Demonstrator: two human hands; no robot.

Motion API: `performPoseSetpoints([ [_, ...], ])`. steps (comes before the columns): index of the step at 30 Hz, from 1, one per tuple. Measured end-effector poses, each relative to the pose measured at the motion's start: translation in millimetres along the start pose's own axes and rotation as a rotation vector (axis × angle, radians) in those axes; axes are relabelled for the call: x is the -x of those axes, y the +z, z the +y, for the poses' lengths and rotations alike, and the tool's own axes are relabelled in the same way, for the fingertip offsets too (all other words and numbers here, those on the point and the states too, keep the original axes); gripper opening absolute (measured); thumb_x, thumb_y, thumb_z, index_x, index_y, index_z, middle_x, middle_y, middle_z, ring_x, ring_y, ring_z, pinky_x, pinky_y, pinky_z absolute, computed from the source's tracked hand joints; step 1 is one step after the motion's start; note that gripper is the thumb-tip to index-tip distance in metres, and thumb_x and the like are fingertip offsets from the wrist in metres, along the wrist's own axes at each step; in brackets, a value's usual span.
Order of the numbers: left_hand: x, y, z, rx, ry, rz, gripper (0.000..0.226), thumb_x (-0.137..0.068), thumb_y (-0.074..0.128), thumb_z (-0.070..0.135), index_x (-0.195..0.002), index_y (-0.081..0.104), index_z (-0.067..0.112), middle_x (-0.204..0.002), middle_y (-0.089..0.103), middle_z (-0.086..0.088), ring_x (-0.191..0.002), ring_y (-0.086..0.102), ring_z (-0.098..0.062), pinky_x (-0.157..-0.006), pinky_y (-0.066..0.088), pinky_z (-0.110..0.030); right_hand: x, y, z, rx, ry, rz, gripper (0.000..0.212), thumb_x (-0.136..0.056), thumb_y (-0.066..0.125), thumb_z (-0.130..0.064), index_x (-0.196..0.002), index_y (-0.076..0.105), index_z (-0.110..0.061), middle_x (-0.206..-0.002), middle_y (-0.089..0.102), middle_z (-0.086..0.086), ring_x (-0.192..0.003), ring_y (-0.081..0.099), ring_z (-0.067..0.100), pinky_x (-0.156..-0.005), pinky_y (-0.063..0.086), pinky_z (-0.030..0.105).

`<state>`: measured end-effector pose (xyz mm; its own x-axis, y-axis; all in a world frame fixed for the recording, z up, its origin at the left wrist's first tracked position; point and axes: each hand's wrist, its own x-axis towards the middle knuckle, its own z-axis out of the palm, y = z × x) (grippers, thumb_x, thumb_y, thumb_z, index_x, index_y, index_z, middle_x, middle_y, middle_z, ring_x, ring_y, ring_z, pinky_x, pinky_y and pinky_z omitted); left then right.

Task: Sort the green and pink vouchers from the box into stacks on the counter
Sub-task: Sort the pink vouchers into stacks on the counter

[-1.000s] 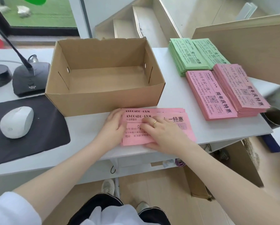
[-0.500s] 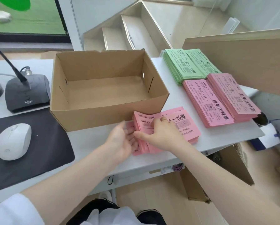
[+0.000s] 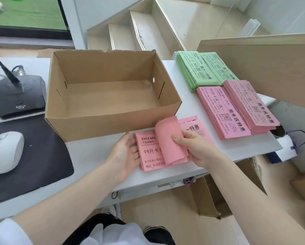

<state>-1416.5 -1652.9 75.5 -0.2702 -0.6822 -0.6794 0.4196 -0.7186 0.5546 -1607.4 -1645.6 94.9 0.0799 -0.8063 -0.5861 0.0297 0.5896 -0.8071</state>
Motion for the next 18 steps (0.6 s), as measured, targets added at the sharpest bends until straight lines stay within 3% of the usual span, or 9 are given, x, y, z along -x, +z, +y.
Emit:
performPoseSetpoints([
  [5, 8.3, 3.3, -1.4, -0.123, 0.174, 0.078, 0.04, -0.1, 0.032, 0.031, -0.13, 0.044, 0.006, -0.11, 0.058, -0.003, -0.1, 0.056, -0.014, -0.094, 0.038, -0.03, -4.7, -6.6, 0.4, -0.027, 0.007, -0.064, 0.017, -0.094, 0.048, -0.017, -0.094, 0.065, -0.017, -0.073, 0.071, -0.001, -0.064, 0.068, 0.012, -0.055, 0.058, 0.034],
  [9, 14.3, 1.2, -4.2, -0.299, 0.258, 0.168, 0.05, -0.099, 0.033, 0.037, -0.142, 0.033, 0.012, -0.142, 0.041, 0.003, -0.133, 0.035, -0.01, -0.114, 0.02, -0.029, -6.2, -11.7, -2.3, -0.07, -0.019, -0.095, 0.024, -0.098, 0.04, -0.01, -0.092, 0.063, -0.009, -0.073, 0.072, 0.001, -0.065, 0.068, 0.01, -0.061, 0.057, 0.027],
  [10, 15.1, 1.7, -5.9, -0.311, 0.261, 0.164, 0.049, -0.099, 0.032, 0.038, -0.143, 0.032, 0.014, -0.142, 0.04, 0.007, -0.135, 0.032, -0.008, -0.115, 0.018, -0.029, -6.7, -13.2, -3.1, -0.061, -0.026, -0.109, 0.025, -0.098, 0.038, -0.008, -0.092, 0.063, -0.008, -0.073, 0.072, 0.001, -0.066, 0.068, 0.011, -0.062, 0.058, 0.027],
  [12, 18.3, 5.9, -8.3, -0.278, 0.269, 0.134, 0.044, -0.101, 0.029, 0.034, -0.138, 0.039, 0.012, -0.124, 0.048, 0.013, -0.131, 0.034, -0.007, -0.113, 0.018, -0.027, -6.5, -13.6, -5.4, -0.051, -0.027, -0.147, 0.027, -0.098, 0.037, -0.005, -0.093, 0.063, -0.006, -0.075, 0.072, 0.002, -0.068, 0.069, 0.011, -0.061, 0.058, 0.027],
  [14, 20.3, 11.1, -10.3, -0.237, 0.29, 0.115, 0.044, -0.102, 0.028, 0.031, -0.138, 0.039, 0.008, -0.116, 0.047, 0.009, -0.128, 0.037, -0.007, -0.112, 0.02, -0.026, -7.3, -11.0, -6.2, -0.016, -0.051, -0.152, 0.021, -0.096, 0.042, -0.004, -0.094, 0.063, -0.004, -0.08, 0.071, 0.005, -0.071, 0.069, 0.013, -0.059, 0.057, 0.027],
  [16, 21.7, 12.9, -12.0, -0.221, 0.313, 0.113, 0.044, -0.102, 0.028, 0.03, -0.138, 0.038, 0.007, -0.115, 0.046, 0.008, -0.12, 0.04, -0.005, -0.11, 0.022, -0.024, -9.5, -5.7, -5.4, 0.019, -0.103, -0.08, 0.01, -0.092, 0.051, -0.005, -0.089, 0.06, -0.005, -0.079, 0.066, 0.007, -0.066, 0.065, 0.014, -0.056, 0.056, 0.026],
  [18, 22.9, 14.0, -13.5, -0.208, 0.322, 0.124, 0.043, -0.102, 0.027, 0.028, -0.137, 0.039, 0.006, -0.11, 0.048, 0.006, -0.113, 0.042, -0.004, -0.105, 0.025, -0.022, -13.9, -1.1, -2.2, 0.055, -0.162, 0.016, 0.014, -0.092, 0.053, -0.008, -0.078, 0.057, -0.008, -0.073, 0.06, 0.006, -0.059, 0.059, 0.013, -0.051, 0.052, 0.023],
])
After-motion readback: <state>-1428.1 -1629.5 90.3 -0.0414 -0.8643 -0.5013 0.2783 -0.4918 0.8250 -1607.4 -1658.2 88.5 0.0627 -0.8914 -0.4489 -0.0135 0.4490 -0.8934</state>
